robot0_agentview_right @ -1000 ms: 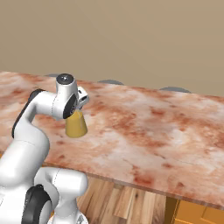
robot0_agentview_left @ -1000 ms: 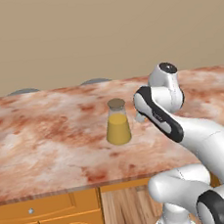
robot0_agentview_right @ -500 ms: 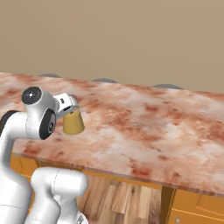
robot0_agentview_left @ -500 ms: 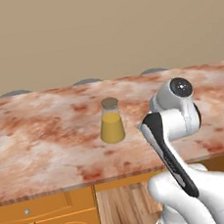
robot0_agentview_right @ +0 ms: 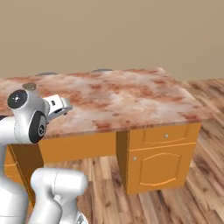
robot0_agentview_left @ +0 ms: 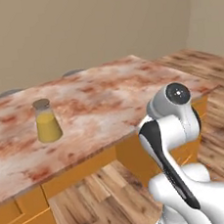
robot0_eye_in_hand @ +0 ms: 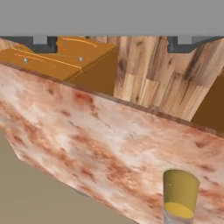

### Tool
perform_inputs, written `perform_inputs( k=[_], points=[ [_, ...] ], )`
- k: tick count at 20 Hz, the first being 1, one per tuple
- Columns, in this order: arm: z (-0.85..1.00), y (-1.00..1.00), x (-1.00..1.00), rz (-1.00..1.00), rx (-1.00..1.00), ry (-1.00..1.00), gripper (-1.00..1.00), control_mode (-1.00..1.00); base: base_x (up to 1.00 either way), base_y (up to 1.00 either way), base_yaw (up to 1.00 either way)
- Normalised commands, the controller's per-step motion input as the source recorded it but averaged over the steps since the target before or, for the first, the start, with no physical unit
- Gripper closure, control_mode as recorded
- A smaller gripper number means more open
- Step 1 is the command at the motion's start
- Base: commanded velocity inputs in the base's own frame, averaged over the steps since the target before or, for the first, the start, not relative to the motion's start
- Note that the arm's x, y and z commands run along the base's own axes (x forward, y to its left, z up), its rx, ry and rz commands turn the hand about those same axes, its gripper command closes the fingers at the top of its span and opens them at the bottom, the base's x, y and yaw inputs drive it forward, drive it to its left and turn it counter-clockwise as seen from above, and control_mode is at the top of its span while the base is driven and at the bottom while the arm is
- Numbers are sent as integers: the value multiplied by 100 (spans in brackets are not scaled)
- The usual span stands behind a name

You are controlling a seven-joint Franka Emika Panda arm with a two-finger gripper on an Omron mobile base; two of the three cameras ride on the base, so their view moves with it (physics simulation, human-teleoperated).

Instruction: Place the pitcher and cup on the dining counter for serving.

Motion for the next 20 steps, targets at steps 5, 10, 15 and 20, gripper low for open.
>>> perform_inputs(
  k=[5,10,15,20],
  points=[
    [0,0,0,0,0,0,-100,100,-70,0,-68],
    [0,0,0,0,0,0,-100,100,-62,-4,-71],
    [0,0,0,0,0,0,-100,100,-40,-7,-78],
    [0,0,0,0,0,0,-100,100,-19,-4,-85]
  ],
)
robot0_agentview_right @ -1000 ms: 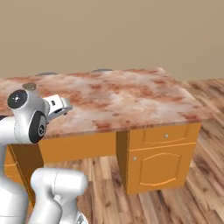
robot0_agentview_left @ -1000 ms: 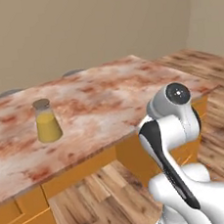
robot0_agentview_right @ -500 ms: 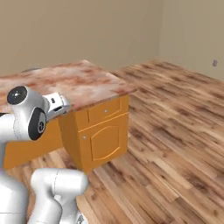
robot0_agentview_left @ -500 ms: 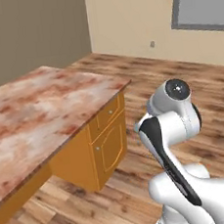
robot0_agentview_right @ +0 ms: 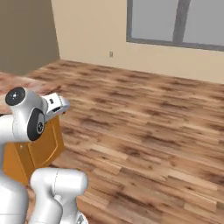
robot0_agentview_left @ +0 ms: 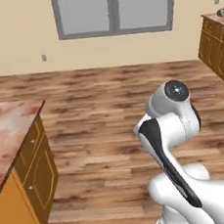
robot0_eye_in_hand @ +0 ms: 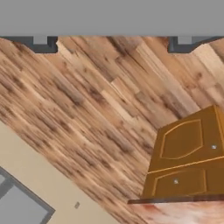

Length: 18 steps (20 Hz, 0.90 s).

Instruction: Place the pitcher and cup on the dining counter for serving.

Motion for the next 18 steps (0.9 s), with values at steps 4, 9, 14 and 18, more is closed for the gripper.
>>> perform_inputs(
  k=[4,9,14,18],
  points=[
    [0,0,0,0,0,0,-100,100,-10,0,-89],
    [0,0,0,0,0,0,-100,100,-1,-4,-91],
    [0,0,0,0,0,0,-100,100,0,-11,-90],
    [0,0,0,0,0,0,-100,100,0,-19,-88]
  ],
)
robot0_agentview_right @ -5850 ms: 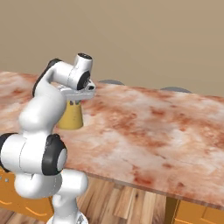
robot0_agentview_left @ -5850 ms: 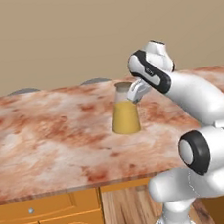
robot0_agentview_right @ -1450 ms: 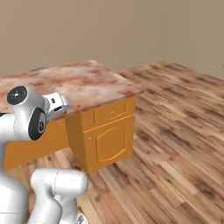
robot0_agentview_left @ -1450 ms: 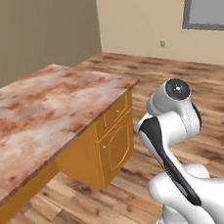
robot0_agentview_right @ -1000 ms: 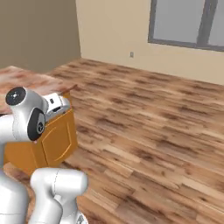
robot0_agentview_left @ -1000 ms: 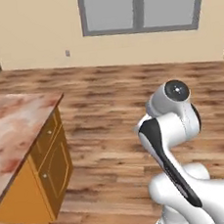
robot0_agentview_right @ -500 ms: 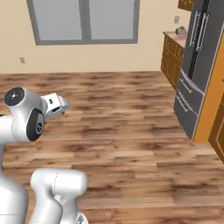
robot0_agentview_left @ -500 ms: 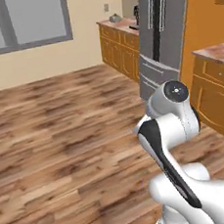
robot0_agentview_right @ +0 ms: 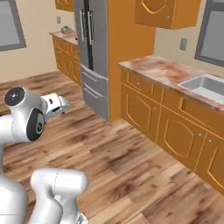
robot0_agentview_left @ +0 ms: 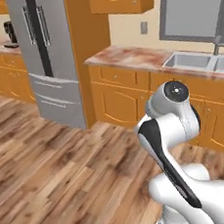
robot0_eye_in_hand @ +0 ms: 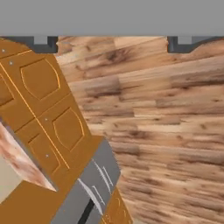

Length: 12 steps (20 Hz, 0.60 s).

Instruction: Place the pitcher and cup on the dining counter for serving.

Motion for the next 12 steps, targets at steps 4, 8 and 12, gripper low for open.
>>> perform_inputs(
  k=[4,8,12],
  points=[
    [0,0,0,0,0,0,-100,100,-2,-45,-78],
    [0,0,0,0,0,0,-100,100,0,-63,-70],
    [0,0,0,0,0,0,-100,100,0,-81,-64]
  ],
)
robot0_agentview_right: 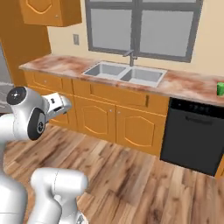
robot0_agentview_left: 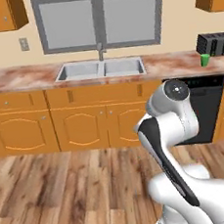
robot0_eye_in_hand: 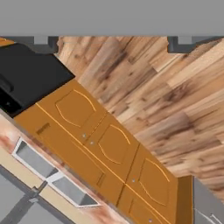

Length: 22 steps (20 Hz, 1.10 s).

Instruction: Place the pitcher and cup on the dining counter for serving.

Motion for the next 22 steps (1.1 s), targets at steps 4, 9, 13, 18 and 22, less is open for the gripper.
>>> perform_inputs(
  k=[4,9,13,18,22],
  points=[
    [0,0,0,0,0,0,-100,100,3,-93,-59],
    [0,0,0,0,0,0,-100,100,61,-79,-40],
    [0,0,0,0,0,0,-100,100,99,-62,-30],
    [0,0,0,0,0,0,-100,100,100,-45,-28],
    [0,0,0,0,0,0,-100,100,100,-12,-21]
  ],
)
